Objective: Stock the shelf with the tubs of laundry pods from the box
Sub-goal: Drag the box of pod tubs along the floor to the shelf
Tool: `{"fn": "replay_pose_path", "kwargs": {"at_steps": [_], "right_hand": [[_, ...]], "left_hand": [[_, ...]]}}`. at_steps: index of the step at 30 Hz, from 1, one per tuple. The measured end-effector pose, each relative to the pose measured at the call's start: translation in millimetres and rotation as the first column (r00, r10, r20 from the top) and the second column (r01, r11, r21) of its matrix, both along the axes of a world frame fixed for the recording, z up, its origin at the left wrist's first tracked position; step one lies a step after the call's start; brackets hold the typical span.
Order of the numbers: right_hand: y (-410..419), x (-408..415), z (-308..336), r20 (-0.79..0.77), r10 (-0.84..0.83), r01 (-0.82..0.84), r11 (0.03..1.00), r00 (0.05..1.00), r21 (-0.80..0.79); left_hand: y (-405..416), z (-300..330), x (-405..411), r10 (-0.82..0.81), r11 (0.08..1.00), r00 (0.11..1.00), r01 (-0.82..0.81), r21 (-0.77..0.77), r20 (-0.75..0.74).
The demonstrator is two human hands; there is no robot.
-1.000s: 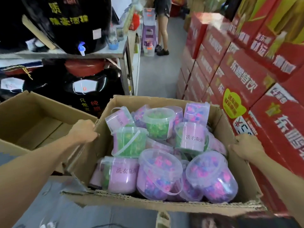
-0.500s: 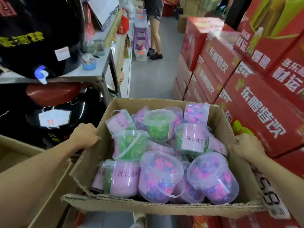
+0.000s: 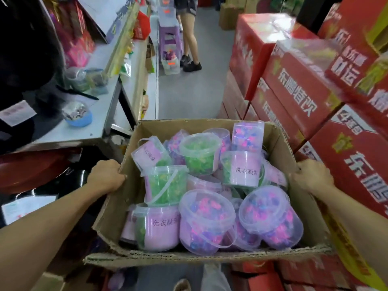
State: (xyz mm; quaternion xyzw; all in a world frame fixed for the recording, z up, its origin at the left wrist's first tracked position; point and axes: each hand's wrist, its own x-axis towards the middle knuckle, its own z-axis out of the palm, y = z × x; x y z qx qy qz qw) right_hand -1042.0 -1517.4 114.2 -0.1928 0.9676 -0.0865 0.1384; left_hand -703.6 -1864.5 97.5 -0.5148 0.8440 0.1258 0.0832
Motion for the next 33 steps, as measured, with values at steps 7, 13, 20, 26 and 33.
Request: {"fn": "replay_pose_path", "kwargs": {"at_steps": [7, 13, 20, 26, 33], "right_hand": [[-54, -74, -11, -0.009, 0.072, -0.072, 0.997, 0.997, -0.008], [-100, -124, -17, -0.027, 0.107, -0.108, 0.994, 0.994, -0.014], [-149, -165, -19, -0.027, 0.088, -0.089, 0.996, 0.996, -0.005], [-184, -189, -19, -0.026, 0.069, -0.068, 0.997, 0.997, 0.034], [-223, -211, -7, -0.045, 0.071, -0.068, 0.996, 0.996, 0.062]], "left_hand": [[-38, -5, -51, 0.054, 0.999, 0.999, -0.054, 0.002, 0.001], [-66, -7, -85, 0.074, 0.997, 0.997, -0.074, -0.007, -0.002], [-92, -4, -124, 0.139, 0.990, 0.990, -0.139, -0.007, -0.020], [-131, -7, -156, 0.099, 0.995, 0.995, -0.100, -0.026, -0.013], [-182, -13, -181, 0.078, 0.997, 0.996, -0.078, -0.009, -0.031]]}}
